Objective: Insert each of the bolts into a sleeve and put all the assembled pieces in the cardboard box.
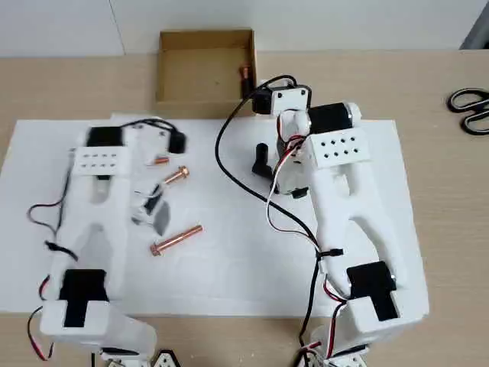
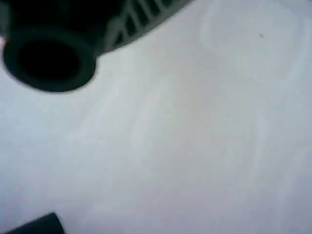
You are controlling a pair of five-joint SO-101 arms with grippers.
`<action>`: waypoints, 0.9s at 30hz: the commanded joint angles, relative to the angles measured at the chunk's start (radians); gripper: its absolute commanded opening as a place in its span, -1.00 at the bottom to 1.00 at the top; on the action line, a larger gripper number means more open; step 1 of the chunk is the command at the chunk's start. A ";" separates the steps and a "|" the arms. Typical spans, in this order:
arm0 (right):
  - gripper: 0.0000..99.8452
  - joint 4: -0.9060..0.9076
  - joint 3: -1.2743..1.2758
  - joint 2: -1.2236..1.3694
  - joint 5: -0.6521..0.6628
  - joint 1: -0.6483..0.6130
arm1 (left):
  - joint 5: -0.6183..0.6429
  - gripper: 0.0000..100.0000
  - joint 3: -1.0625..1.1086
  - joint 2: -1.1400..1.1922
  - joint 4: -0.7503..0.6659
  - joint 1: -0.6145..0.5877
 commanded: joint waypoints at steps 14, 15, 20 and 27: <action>-0.99 0.002 -0.005 -0.062 0.011 0.051 | 0.359 -0.67 0.019 -0.615 0.023 -0.052; -0.99 0.002 -0.005 -0.062 0.011 0.068 | 0.359 -0.67 0.044 -0.655 0.023 -0.046; -0.99 0.002 -0.006 -0.064 0.011 0.170 | 0.364 -0.70 0.191 -0.888 0.020 0.072; -0.99 0.002 -0.006 -0.064 0.011 0.225 | 0.549 -0.72 0.700 -1.169 -0.365 0.115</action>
